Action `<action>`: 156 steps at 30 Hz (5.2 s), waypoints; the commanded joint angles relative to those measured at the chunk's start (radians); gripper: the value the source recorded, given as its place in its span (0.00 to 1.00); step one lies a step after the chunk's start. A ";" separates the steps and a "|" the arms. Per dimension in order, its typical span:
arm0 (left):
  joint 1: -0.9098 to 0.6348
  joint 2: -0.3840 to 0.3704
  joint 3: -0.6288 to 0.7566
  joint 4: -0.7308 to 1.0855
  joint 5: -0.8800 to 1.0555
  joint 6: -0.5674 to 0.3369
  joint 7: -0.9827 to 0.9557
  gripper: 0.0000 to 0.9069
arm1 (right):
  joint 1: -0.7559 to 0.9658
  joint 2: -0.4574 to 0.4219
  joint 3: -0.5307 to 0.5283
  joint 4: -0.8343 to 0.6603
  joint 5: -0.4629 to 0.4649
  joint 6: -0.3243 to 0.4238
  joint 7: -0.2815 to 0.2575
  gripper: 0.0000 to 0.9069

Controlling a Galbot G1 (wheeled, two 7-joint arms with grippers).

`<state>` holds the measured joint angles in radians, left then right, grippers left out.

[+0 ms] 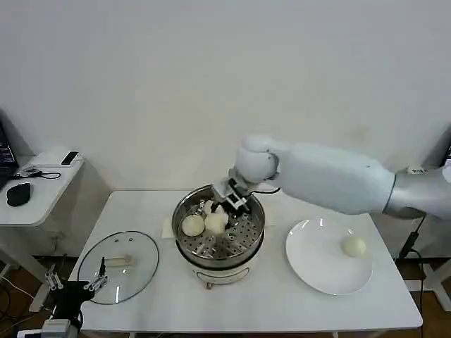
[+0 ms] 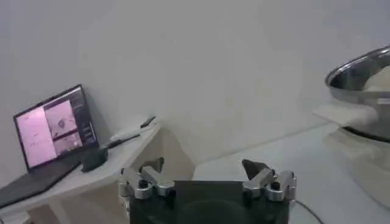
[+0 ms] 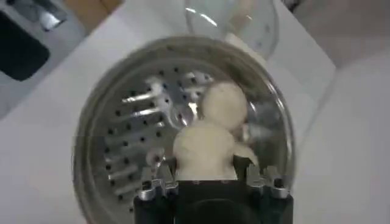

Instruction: Take steamed baozi put them in steamer then cover it.

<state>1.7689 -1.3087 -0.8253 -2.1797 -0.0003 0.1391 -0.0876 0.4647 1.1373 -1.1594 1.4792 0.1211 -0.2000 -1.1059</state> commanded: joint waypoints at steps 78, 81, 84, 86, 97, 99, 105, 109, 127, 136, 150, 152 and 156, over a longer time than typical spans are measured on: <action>-0.039 0.049 0.088 0.017 0.007 0.005 0.001 1.00 | -0.552 -0.732 0.460 -0.071 -0.291 0.066 0.029 1.00; -0.039 0.049 0.088 0.016 0.007 0.005 0.001 1.00 | -0.594 -0.728 0.500 -0.082 -0.311 0.067 0.031 1.00; -0.035 0.048 0.091 0.016 0.010 0.004 0.000 1.00 | -0.639 -0.713 0.534 -0.103 -0.341 0.069 0.035 1.00; -0.034 0.047 0.090 0.018 0.011 0.004 0.000 1.00 | -0.659 -0.700 0.554 -0.120 -0.372 0.073 0.038 1.00; -0.028 0.046 0.073 0.020 0.009 0.005 0.000 1.00 | -0.669 -0.606 0.575 -0.247 -0.415 0.085 0.046 1.00; -0.027 0.047 0.069 0.023 0.008 0.005 0.000 1.00 | -0.668 -0.593 0.577 -0.265 -0.421 0.087 0.048 1.00; -0.026 0.046 0.065 0.027 0.008 0.004 0.000 1.00 | -0.670 -0.561 0.574 -0.289 -0.435 0.078 0.051 1.00; -0.027 0.045 0.067 0.031 0.008 0.004 0.000 1.00 | -0.668 -0.541 0.575 -0.307 -0.452 0.078 0.059 1.00; -0.027 0.042 0.065 0.032 0.008 0.004 -0.001 1.00 | -0.662 -0.514 0.572 -0.335 -0.485 0.054 0.044 0.84; -0.025 0.041 0.065 0.029 0.008 0.004 -0.001 1.00 | -0.656 -0.519 0.568 -0.323 -0.477 0.049 0.032 0.72; -0.022 0.040 0.065 0.022 0.009 0.003 -0.001 1.00 | -0.552 -0.583 0.490 -0.231 -0.391 0.019 0.019 0.70; -0.022 0.041 0.064 0.019 0.009 0.005 -0.001 1.00 | -0.486 -0.597 0.433 -0.197 -0.355 0.006 0.019 0.70; -0.027 0.040 0.064 0.014 0.009 0.007 -0.001 1.00 | -0.368 -0.602 0.373 -0.152 -0.284 -0.020 0.022 0.70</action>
<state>1.7431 -1.2684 -0.7620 -2.1648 0.0077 0.1446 -0.0890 -0.0697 0.5604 -0.6864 1.2529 -0.2617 -0.1946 -1.0834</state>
